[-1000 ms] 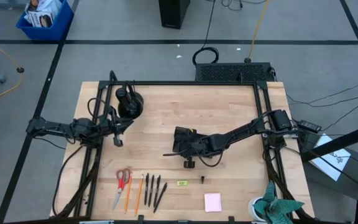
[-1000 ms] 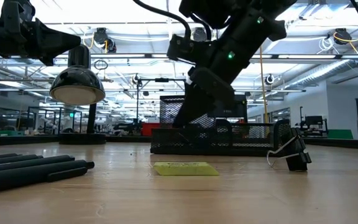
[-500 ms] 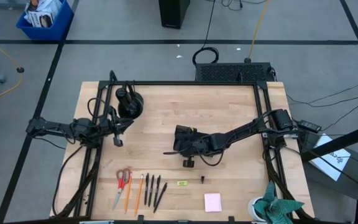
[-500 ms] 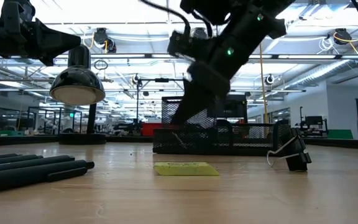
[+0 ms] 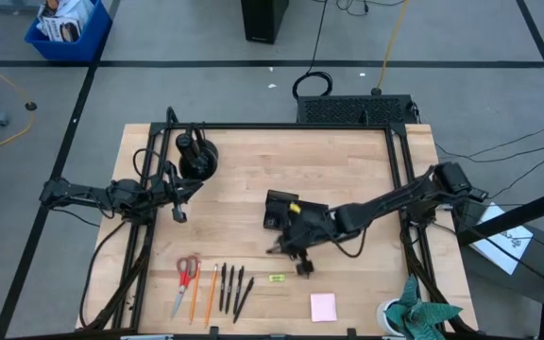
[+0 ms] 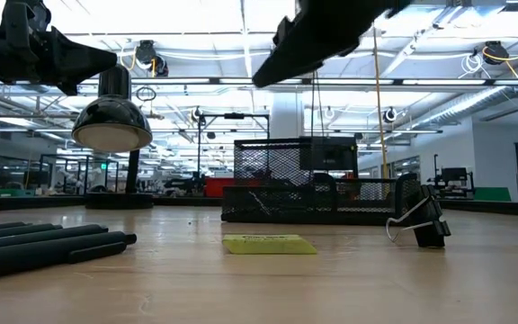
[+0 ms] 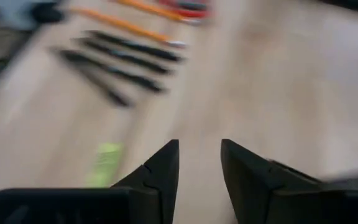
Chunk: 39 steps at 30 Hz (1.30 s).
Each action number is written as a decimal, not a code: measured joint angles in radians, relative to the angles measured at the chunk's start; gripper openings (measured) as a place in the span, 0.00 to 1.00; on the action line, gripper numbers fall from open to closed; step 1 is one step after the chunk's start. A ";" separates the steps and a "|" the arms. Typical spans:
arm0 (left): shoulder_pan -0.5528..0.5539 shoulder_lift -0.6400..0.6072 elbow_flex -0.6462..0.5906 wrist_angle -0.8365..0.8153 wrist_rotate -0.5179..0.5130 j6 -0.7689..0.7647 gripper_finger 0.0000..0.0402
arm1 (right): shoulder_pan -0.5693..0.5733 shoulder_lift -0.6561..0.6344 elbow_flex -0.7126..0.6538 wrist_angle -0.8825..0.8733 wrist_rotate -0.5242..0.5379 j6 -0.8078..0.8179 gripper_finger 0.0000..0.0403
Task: Pick and place office supplies into organizer
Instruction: Put the binder clip into the black desk organizer
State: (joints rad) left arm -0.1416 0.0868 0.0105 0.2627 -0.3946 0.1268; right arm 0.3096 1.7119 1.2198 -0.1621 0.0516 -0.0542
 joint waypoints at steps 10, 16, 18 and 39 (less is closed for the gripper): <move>0.000 0.000 0.000 -0.001 0.000 0.000 0.12 | 0.095 0.038 0.000 -0.119 -0.161 -0.039 0.28; 0.000 0.000 0.000 -0.006 -0.003 0.009 0.12 | 0.118 0.038 0.000 -0.266 -0.159 -0.036 0.33; 0.000 0.000 0.000 -0.006 -0.007 0.011 0.12 | 0.119 0.038 0.000 -0.277 -0.159 -0.037 0.37; 0.000 0.000 0.000 -0.006 -0.009 0.050 0.12 | 0.124 0.038 -0.234 -0.068 -0.104 -0.289 0.66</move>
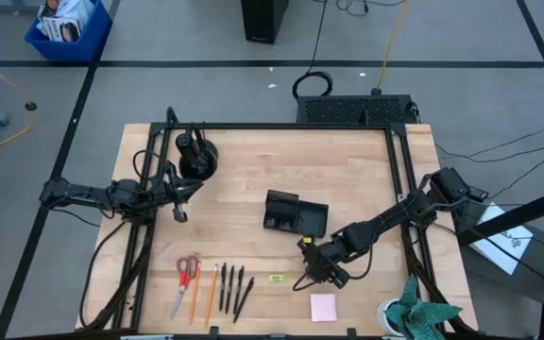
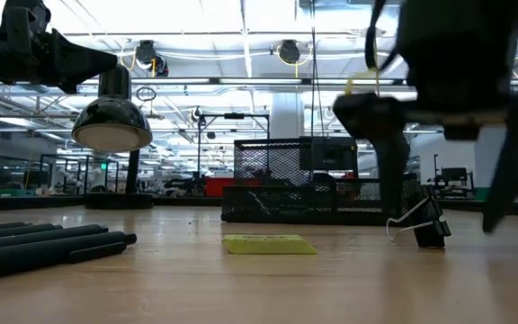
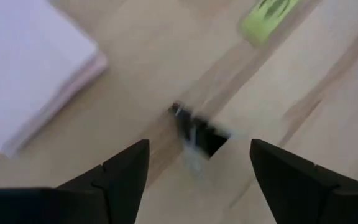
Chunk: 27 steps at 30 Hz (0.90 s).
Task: Pick and place office supplies into organizer
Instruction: Put the binder clip into the black desk organizer
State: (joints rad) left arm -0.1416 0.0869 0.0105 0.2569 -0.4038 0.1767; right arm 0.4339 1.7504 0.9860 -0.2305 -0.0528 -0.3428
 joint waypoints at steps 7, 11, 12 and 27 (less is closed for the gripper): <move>0.000 0.000 0.000 0.000 0.000 0.002 0.12 | 0.000 0.000 -0.080 0.176 0.000 -0.021 0.58; 0.000 0.000 0.000 0.000 0.000 -0.001 0.12 | -0.007 0.000 -0.105 0.212 -0.006 -0.006 0.51; 0.000 0.000 0.000 0.000 0.000 -0.001 0.12 | -0.007 -0.001 -0.110 0.214 -0.006 0.000 0.50; 0.000 0.000 0.000 -0.002 0.000 -0.004 0.12 | -0.009 0.000 -0.117 0.292 0.004 0.063 0.28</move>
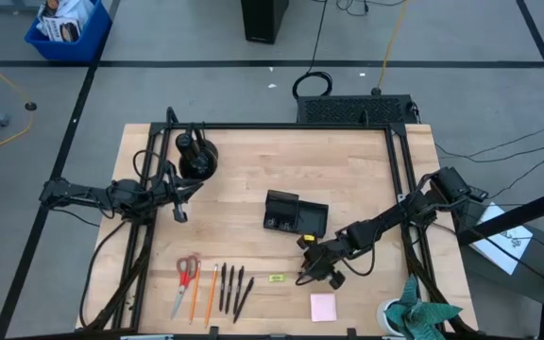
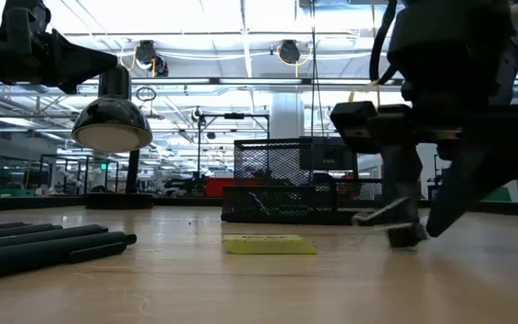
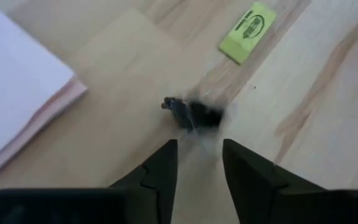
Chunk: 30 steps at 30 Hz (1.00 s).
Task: Pick and place office supplies into organizer
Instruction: Put the binder clip into the black desk organizer
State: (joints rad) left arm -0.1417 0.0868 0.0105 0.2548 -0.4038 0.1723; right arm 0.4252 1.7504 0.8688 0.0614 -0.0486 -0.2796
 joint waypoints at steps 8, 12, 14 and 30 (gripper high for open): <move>0.000 0.000 0.000 -0.001 0.000 -0.015 0.12 | 0.000 0.000 0.000 0.071 0.000 0.040 0.18; 0.000 0.000 0.000 -0.001 0.000 -0.016 0.12 | 0.000 -0.002 0.000 0.095 -0.005 0.042 0.14; 0.000 0.000 0.000 -0.001 0.000 -0.016 0.12 | 0.002 -0.006 0.000 0.102 -0.016 0.050 0.13; 0.000 0.000 0.000 -0.001 0.000 -0.019 0.12 | 0.000 -0.006 0.000 0.081 -0.026 0.137 0.24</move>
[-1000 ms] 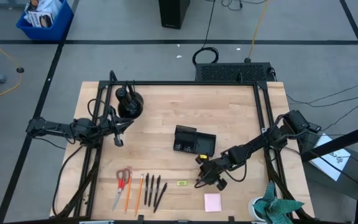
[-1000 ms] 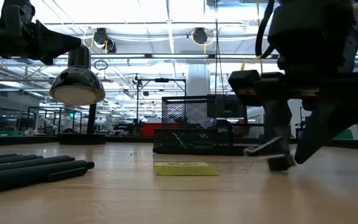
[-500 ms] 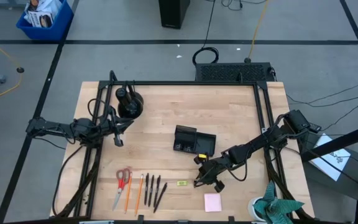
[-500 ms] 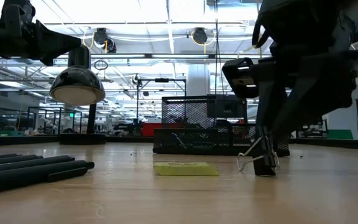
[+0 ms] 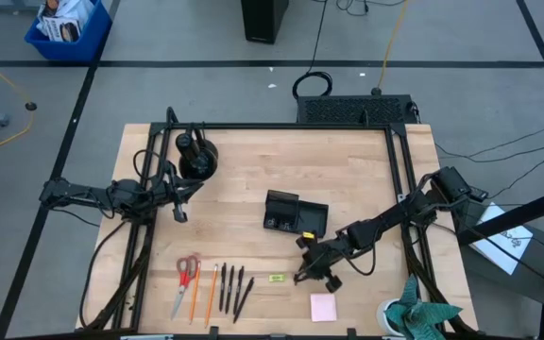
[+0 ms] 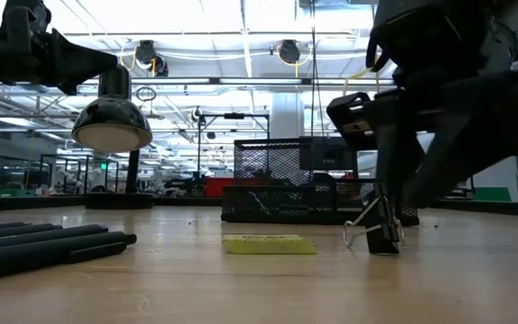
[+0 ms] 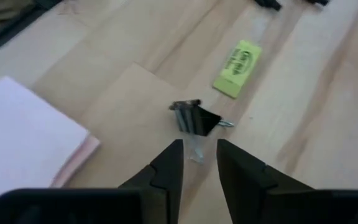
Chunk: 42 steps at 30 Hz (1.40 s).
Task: Pick and place office supplies into organizer
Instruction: Put the binder clip into the black desk organizer
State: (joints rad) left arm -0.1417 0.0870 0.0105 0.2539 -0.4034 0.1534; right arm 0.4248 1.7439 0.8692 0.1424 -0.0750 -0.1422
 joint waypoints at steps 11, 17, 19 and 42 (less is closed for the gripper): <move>0.000 0.000 0.000 0.003 0.000 -0.001 0.12 | 0.000 0.055 0.001 0.021 -0.005 0.042 0.25; 0.000 0.000 0.000 0.004 0.000 -0.001 0.12 | 0.000 0.055 0.001 0.031 -0.005 0.036 0.24; 0.000 0.000 0.000 0.004 0.001 -0.001 0.12 | 0.000 0.055 0.001 0.034 -0.005 0.036 0.24; 0.000 0.000 0.000 0.004 0.001 -0.001 0.12 | -0.006 0.018 0.002 0.030 0.068 0.055 0.00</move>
State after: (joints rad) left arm -0.1415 0.0870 0.0105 0.2583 -0.4026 0.1524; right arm 0.4187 1.7623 0.8715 0.1721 -0.0070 -0.0875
